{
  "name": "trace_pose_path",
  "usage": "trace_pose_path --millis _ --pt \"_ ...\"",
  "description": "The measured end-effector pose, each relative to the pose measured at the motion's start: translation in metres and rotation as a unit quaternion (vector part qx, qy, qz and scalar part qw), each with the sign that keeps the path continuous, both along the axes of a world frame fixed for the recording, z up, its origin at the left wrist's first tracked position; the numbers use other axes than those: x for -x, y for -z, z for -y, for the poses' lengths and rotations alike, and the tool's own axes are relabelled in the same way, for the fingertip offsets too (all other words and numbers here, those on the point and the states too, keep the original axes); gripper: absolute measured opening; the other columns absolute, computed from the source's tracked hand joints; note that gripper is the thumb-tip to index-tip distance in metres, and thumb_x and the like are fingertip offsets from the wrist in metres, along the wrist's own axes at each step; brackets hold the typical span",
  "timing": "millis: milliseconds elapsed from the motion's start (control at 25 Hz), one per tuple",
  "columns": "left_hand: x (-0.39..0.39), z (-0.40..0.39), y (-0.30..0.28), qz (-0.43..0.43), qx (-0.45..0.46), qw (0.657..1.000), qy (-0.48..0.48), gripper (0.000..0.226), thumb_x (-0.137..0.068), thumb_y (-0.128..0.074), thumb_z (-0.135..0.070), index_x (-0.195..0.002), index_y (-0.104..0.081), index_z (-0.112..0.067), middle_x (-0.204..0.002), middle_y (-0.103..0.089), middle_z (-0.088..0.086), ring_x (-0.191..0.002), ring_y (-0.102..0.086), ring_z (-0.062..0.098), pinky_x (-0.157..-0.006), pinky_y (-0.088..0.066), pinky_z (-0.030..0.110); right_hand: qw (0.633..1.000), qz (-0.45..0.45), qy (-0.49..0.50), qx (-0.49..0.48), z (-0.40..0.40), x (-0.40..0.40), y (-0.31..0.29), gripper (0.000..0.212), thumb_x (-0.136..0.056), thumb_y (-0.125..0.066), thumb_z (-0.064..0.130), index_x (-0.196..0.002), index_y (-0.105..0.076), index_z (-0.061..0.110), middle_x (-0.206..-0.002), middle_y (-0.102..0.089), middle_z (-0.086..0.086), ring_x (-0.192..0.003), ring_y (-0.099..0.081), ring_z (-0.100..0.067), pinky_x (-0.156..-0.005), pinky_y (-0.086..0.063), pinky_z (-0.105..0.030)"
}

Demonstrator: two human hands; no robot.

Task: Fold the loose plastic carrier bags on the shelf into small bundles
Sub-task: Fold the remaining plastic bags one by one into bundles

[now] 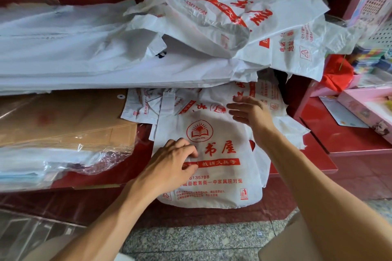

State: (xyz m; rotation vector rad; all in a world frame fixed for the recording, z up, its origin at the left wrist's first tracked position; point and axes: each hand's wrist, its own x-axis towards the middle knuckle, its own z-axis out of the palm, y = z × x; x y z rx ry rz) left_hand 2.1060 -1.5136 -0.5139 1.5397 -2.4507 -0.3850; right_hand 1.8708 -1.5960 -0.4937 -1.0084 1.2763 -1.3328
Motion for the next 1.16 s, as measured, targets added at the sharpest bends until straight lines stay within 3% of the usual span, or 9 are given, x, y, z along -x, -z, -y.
trace_pose_path --millis 120,200,400,600,720,840,960,1040,1160 --pt "-0.003 -0.001 -0.002 0.016 -0.024 1.000 0.007 0.043 -0.088 -0.057 -0.057 -0.122 -0.054 -0.031 -0.124 -0.043 -0.019 -0.116 -0.040 0.004 -0.102 -0.038 0.030 0.999 -0.034 -0.011 -0.001 -0.001 -0.002 -0.001 0.029 -0.091 -0.044 -0.005 -0.098 -0.069 0.009 -0.095 -0.076 -0.007 -0.100 -0.070 -0.026 -0.094 -0.054 -0.038" --pt "-0.005 -0.001 -0.003 0.023 -0.027 0.999 0.010 0.050 -0.086 -0.056 -0.062 -0.125 -0.052 -0.031 -0.127 -0.043 -0.017 -0.119 -0.039 0.005 -0.105 -0.037 0.031 0.984 -0.171 -0.039 0.020 -0.001 -0.001 0.002 0.030 -0.089 -0.049 -0.005 -0.094 -0.074 0.011 -0.098 -0.075 -0.004 -0.101 -0.067 -0.020 -0.094 -0.051 -0.031" --pt "-0.001 0.002 -0.001 0.045 -0.025 0.999 0.012 0.067 -0.084 -0.055 -0.067 -0.139 -0.044 -0.030 -0.144 -0.037 -0.014 -0.132 -0.033 0.008 -0.112 -0.030 0.031 0.859 -0.495 -0.121 0.057 -0.010 0.003 0.007 0.031 -0.091 -0.055 0.011 -0.119 -0.067 0.019 -0.128 -0.064 -0.002 -0.106 -0.065 -0.021 -0.084 -0.050 -0.023" --pt "-0.003 0.003 0.004 -0.007 -0.017 1.000 0.006 0.067 -0.092 -0.054 -0.054 -0.150 -0.034 -0.027 -0.160 -0.022 -0.008 -0.147 -0.019 0.011 -0.117 -0.007 0.023 0.807 -0.507 -0.241 0.184 -0.069 -0.013 -0.008 0.023 -0.091 -0.065 0.025 -0.113 -0.067 0.018 -0.112 -0.070 0.003 -0.099 -0.066 -0.010 -0.086 -0.056 -0.032" --pt "-0.001 -0.001 0.007 -0.005 0.058 0.998 -0.004 0.051 -0.092 -0.059 -0.039 -0.139 -0.051 -0.022 -0.146 -0.042 -0.004 -0.134 -0.038 0.018 -0.116 -0.029 0.036 0.716 -0.584 -0.344 0.165 -0.111 -0.019 -0.001 0.057 -0.082 -0.067 0.051 -0.133 -0.051 0.032 -0.135 -0.054 0.013 -0.122 -0.048 -0.006 -0.102 -0.043 -0.031" --pt "0.000 -0.011 0.002 -0.015 0.039 0.998 0.044 0.069 -0.077 -0.059 -0.064 -0.134 -0.052 -0.027 -0.134 -0.050 -0.010 -0.121 -0.045 0.012 -0.108 -0.037 0.035 0.625 -0.687 -0.337 0.153 -0.124 -0.019 0.010 0.082 -0.079 -0.067 0.044 -0.149 -0.027 0.033 -0.155 -0.028 0.011 -0.139 -0.029 -0.013 -0.112 -0.030 -0.035" --pt "-0.001 -0.022 -0.005 0.062 -0.022 0.994 0.086 0.094 -0.072 -0.068 -0.067 -0.150 -0.030 -0.031 -0.153 -0.032 -0.014 -0.139 -0.030 0.008 -0.117 -0.022 0.028 0.713 -0.633 -0.261 0.153 -0.119 -0.010 0.005 0.050 -0.082 -0.059 0.019 -0.131 -0.054 0.024 -0.128 -0.060 0.003 -0.111 -0.058 -0.018 -0.088 -0.046 -0.026" --pt "-0.004 -0.026 -0.011 0.034 -0.031 0.998 0.054 0.079 -0.082 -0.070 -0.046 -0.149 -0.032 -0.032 -0.151 -0.039 -0.010 -0.135 -0.040 0.009 -0.113 -0.029 0.025 0.772 -0.581 -0.225 0.127 -0.113 -0.002 -0.003 0.029 -0.085 -0.055 0.011 -0.108 -0.069 0.020 -0.097 -0.070 0.003 -0.080 -0.064 -0.017 -0.067 -0.044 -0.022" --pt "-0.017 -0.020 -0.022 -0.076 -0.042 0.993 -0.079 0.037 -0.088 -0.062 -0.023 -0.124 -0.060 -0.030 -0.115 -0.067 -0.008 -0.096 -0.065 0.010 -0.086 -0.053 0.028 0.854 -0.485 -0.167 0.091 -0.099 0.010 -0.015 0.018 -0.087 -0.054 0.005 -0.082 -0.070 0.011 -0.066 -0.062 0.001 -0.056 -0.051 -0.009 -0.050 -0.033 -0.016"
